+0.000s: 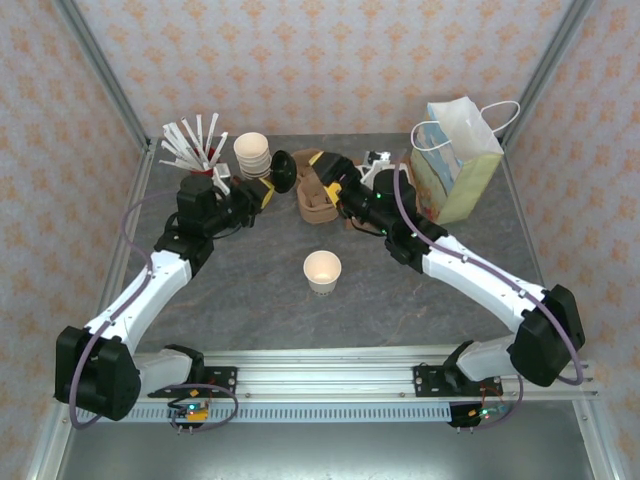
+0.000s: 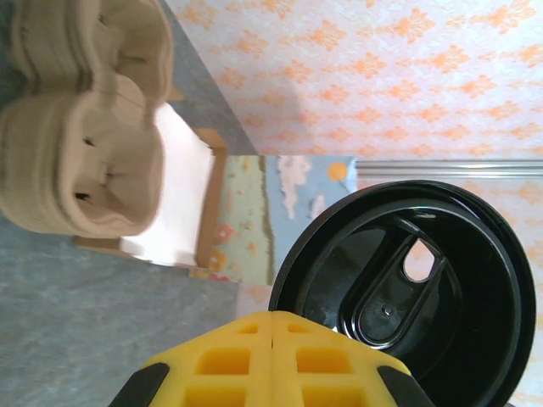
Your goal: Pack the takeout coffee
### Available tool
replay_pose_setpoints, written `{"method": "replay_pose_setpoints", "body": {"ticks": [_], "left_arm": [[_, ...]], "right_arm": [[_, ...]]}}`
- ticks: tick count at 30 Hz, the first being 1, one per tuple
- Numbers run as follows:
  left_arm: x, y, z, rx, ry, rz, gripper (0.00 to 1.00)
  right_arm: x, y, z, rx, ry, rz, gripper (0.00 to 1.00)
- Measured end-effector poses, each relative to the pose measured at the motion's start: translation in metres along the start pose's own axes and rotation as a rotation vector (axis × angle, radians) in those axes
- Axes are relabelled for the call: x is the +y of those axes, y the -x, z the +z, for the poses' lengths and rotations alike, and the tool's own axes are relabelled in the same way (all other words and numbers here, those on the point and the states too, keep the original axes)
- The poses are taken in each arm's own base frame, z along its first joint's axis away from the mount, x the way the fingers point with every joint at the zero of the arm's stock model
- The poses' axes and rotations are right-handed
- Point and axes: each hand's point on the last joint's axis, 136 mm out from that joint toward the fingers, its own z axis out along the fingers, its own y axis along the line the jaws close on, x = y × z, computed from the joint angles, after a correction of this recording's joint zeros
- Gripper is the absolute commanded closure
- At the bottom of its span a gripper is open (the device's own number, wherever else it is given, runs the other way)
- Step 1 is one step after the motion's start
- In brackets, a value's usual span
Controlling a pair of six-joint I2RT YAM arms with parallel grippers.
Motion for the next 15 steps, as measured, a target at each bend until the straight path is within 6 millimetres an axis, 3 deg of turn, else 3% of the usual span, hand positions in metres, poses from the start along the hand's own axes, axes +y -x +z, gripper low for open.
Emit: {"method": "replay_pose_setpoints", "body": {"ticks": [6, 15], "left_arm": [[-0.024, -0.015, 0.004, 0.033, -0.089, -0.04, 1.0], [-0.035, -0.02, 0.004, 0.044, -0.13, -0.061, 1.0]], "right_arm": [[0.014, 0.007, 0.007, -0.043, 0.077, 0.159, 0.0], [-0.008, -0.006, 0.034, -0.001, 0.074, 0.288, 0.05]]}}
